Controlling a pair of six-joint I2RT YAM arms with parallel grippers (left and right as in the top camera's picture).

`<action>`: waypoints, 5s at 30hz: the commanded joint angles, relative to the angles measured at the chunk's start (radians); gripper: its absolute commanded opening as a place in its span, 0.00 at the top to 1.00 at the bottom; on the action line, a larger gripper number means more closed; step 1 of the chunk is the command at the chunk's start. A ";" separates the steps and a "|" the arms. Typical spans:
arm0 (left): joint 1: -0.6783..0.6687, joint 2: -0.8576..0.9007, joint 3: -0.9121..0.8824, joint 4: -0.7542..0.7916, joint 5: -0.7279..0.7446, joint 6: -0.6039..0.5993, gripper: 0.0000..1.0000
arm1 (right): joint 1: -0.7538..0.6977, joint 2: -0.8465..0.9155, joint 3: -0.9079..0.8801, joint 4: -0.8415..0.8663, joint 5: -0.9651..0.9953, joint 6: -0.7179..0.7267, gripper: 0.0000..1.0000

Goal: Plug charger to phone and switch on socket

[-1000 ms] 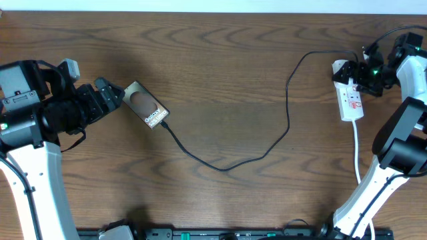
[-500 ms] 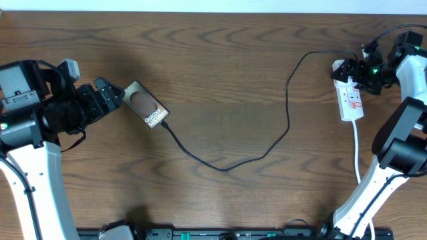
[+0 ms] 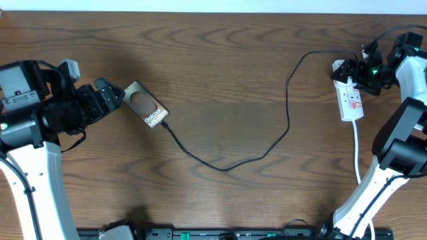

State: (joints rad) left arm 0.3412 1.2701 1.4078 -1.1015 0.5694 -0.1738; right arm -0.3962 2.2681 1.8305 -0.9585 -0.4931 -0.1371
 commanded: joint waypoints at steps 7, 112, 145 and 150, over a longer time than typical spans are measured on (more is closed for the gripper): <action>0.000 0.005 0.010 -0.005 -0.010 0.025 0.08 | 0.082 0.042 -0.070 0.001 -0.075 0.065 0.01; -0.304 -1.212 -1.134 1.355 -0.399 -0.006 0.08 | 0.067 -0.581 0.504 -0.598 0.394 0.249 0.01; -0.285 -1.269 -1.404 1.182 -0.405 0.020 0.08 | 0.067 -0.581 0.504 -0.598 0.394 0.249 0.01; -0.285 -1.269 -1.404 1.070 -0.405 0.020 0.08 | 0.067 -0.581 0.504 -0.598 0.394 0.249 0.01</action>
State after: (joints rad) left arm 0.0509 0.0105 0.0059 0.0132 0.1566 -0.1749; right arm -0.3408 1.6894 2.3283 -1.5558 -0.1040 0.1024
